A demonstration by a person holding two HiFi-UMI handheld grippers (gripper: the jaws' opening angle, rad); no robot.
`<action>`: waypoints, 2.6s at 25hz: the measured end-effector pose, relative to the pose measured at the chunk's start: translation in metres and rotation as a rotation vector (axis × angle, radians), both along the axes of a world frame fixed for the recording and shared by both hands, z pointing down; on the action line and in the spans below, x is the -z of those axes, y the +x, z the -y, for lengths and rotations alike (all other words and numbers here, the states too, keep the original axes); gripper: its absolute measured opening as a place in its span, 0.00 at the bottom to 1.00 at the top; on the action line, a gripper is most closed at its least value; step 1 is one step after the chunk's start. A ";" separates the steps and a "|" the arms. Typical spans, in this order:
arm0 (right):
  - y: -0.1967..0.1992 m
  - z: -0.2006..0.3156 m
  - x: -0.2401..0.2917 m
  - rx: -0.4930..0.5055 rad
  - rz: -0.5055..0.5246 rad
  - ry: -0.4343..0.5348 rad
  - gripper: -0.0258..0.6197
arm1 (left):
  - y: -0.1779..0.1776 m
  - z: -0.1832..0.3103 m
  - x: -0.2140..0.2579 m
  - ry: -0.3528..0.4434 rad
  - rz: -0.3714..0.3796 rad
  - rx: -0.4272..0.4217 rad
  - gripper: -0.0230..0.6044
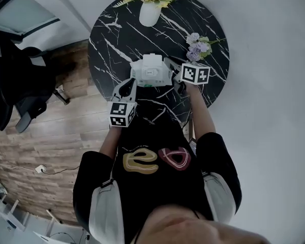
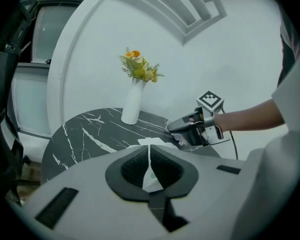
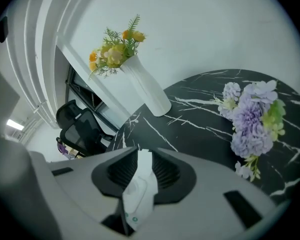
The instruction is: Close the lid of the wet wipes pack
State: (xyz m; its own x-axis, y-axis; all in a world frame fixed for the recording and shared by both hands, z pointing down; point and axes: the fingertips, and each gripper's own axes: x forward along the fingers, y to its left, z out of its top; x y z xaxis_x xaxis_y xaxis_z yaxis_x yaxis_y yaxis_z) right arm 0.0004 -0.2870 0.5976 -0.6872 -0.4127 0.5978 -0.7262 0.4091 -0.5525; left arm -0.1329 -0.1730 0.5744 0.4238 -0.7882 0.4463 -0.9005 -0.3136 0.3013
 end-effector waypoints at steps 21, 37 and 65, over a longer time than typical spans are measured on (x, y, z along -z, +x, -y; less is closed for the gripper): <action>-0.017 0.031 -0.048 0.095 0.031 -0.248 0.12 | 0.011 0.009 -0.036 -0.111 0.004 -0.014 0.08; -0.027 0.030 -0.054 0.199 0.050 -0.304 0.08 | 0.021 0.013 -0.055 -0.163 0.000 -0.009 0.08; -0.034 0.021 -0.009 0.227 0.173 -0.201 0.07 | 0.022 0.010 -0.064 -0.180 0.018 -0.037 0.08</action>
